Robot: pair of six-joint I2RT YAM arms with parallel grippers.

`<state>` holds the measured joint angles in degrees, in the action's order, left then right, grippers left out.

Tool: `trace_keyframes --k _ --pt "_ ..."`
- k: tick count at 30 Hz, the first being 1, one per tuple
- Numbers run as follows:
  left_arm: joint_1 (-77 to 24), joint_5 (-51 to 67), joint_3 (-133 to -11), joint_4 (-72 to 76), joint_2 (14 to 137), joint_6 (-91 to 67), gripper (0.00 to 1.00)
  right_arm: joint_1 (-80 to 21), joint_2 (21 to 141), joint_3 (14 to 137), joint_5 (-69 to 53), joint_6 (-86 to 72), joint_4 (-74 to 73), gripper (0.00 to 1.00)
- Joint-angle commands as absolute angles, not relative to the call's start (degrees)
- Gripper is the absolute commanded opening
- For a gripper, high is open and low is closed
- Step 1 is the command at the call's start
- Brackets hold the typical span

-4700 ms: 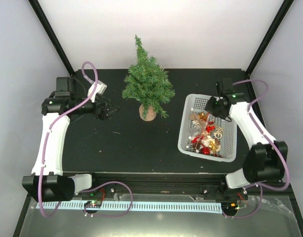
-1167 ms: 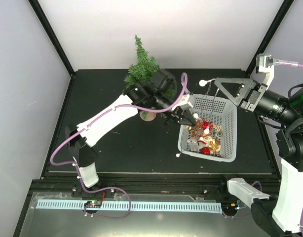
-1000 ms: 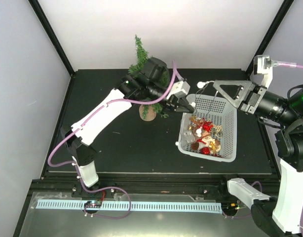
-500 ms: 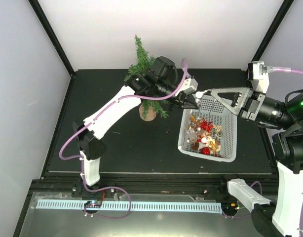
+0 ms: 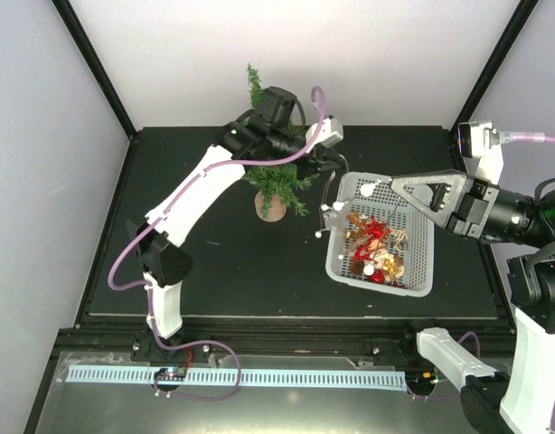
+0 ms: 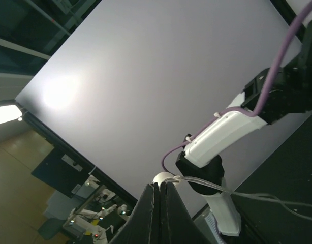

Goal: Decorate the small christmas tree

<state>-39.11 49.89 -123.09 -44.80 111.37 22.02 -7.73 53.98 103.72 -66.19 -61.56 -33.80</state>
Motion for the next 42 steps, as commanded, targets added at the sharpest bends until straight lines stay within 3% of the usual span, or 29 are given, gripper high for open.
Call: trace_keyframes --k 1,6,17,24,31,37,42 --pt "-36.8 50.4 -126.2 -44.3 106.2 22.2 0.01 -8.0 54.3 107.9 -65.0 -57.5 -40.9 0.01" --pt "-33.7 52.8 -125.9 -44.6 100.9 22.1 0.02 -7.9 56.5 113.8 -59.2 -52.8 -47.9 0.01" --pt "-29.0 60.6 -123.4 -46.1 87.9 19.7 0.02 -7.9 59.4 118.8 -48.3 -53.2 -45.8 0.01" --pt "-26.3 57.8 -121.0 -50.2 81.7 22.1 0.02 -7.9 60.6 117.3 -51.0 -59.0 -35.4 0.01" --pt "-23.1 56.1 -120.3 -57.8 77.2 24.4 0.02 -7.9 60.7 116.2 -47.3 -57.5 -35.8 0.01" --pt "-21.9 57.2 -120.5 -66.3 73.9 26.1 0.02 -7.8 60.1 110.3 -42.8 -55.3 -36.3 0.01" --pt "-21.9 59.5 -119.8 -70.3 71.7 25.6 0.01 -7.8 58.4 102.1 -43.2 -59.1 -27.7 0.01"
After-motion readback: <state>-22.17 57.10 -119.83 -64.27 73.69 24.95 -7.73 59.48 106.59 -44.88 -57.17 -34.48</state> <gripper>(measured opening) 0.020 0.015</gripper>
